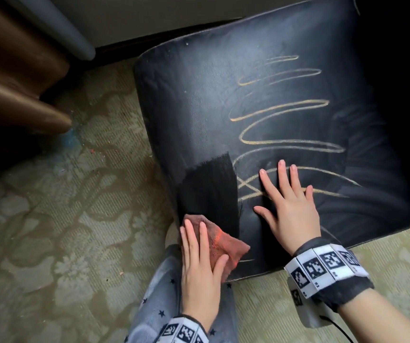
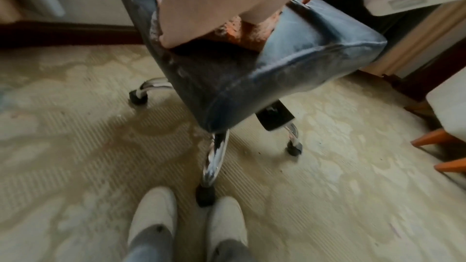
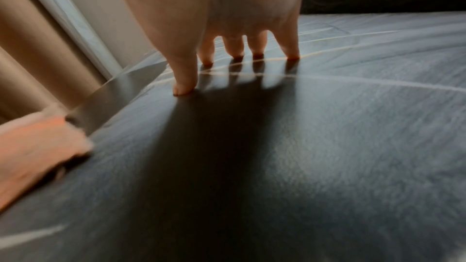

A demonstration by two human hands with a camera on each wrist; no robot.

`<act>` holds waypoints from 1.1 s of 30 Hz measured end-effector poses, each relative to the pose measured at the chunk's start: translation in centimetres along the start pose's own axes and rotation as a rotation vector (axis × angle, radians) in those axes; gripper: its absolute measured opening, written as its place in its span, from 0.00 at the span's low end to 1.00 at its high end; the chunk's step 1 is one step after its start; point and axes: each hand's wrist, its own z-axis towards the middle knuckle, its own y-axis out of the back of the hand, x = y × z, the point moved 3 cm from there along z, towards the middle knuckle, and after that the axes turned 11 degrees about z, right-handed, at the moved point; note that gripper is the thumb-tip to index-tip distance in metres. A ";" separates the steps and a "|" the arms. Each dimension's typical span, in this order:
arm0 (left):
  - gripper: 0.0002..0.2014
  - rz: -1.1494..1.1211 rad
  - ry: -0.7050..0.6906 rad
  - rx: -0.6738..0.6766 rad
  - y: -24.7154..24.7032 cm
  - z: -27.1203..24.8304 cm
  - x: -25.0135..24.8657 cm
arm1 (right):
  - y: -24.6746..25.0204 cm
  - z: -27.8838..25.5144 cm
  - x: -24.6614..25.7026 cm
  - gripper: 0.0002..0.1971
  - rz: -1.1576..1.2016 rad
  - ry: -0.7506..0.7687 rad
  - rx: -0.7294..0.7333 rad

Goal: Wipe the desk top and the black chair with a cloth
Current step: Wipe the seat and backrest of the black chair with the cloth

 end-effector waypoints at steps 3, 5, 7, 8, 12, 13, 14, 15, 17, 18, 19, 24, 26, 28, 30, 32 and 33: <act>0.37 -0.061 0.009 -0.108 1.9 4.1 -0.8 | -0.1 0.1 0.4 0.35 -0.006 -0.015 0.020; 0.38 -0.082 0.053 -0.192 3.2 7.9 -1.2 | -0.2 0.2 0.8 0.34 0.002 -0.024 0.022; 0.37 -0.100 0.105 -0.220 4.3 10.7 -1.2 | -0.4 0.4 1.2 0.34 0.011 -0.031 0.014; 0.37 -0.114 0.117 -0.222 4.5 11.0 -1.1 | -0.4 0.5 1.4 0.35 0.018 -0.035 0.012; 0.39 -0.153 0.124 -0.196 4.3 7.8 -0.8 | -0.5 0.6 2.1 0.38 0.031 -0.044 0.014; 0.38 -0.144 0.113 -0.179 4.1 7.0 -0.6 | -0.4 0.7 2.2 0.38 0.036 -0.049 0.014; 0.38 -0.133 0.105 -0.159 4.0 6.5 -0.5 | -0.4 0.7 2.2 0.38 0.046 -0.055 0.012; 0.38 -0.123 0.102 -0.136 4.1 6.5 -0.3 | -0.3 0.8 2.3 0.37 0.055 -0.068 0.020; 0.38 -0.110 0.084 -0.104 5.0 8.3 -0.1 | -0.2 0.7 2.4 0.31 0.045 -0.084 0.038; 0.38 -0.110 0.064 -0.109 5.8 9.9 -0.3 | -0.2 0.6 2.4 0.29 0.041 -0.099 0.047; 0.39 -0.108 0.053 -0.121 6.8 12.0 -0.7 | -0.3 0.6 2.4 0.31 0.041 -0.124 0.079; 0.38 -0.113 0.096 -0.154 9.8 18.6 -3.0 | 0.8 1.2 3.2 0.31 -0.018 -0.144 0.121; 0.39 -0.141 0.069 -0.175 9.4 17.3 -2.8 | 2.1 2.4 3.9 0.34 -0.014 -0.060 0.044; 0.39 -0.143 0.061 -0.159 8.6 15.2 -2.4 | 3.6 5.7 4.2 0.50 -0.039 0.038 0.009; 0.39 -0.125 0.075 -0.111 8.1 13.8 -2.0 | 5.1 10.2 4.0 0.61 -0.095 0.052 0.118; 0.40 -0.126 0.086 -0.103 8.4 13.7 -2.3 | 5.4 14.3 3.2 0.64 -0.126 0.007 0.305; 0.41 -0.114 0.088 -0.106 8.7 14.2 -2.5 | 5.4 15.5 2.8 0.64 -0.161 0.000 0.379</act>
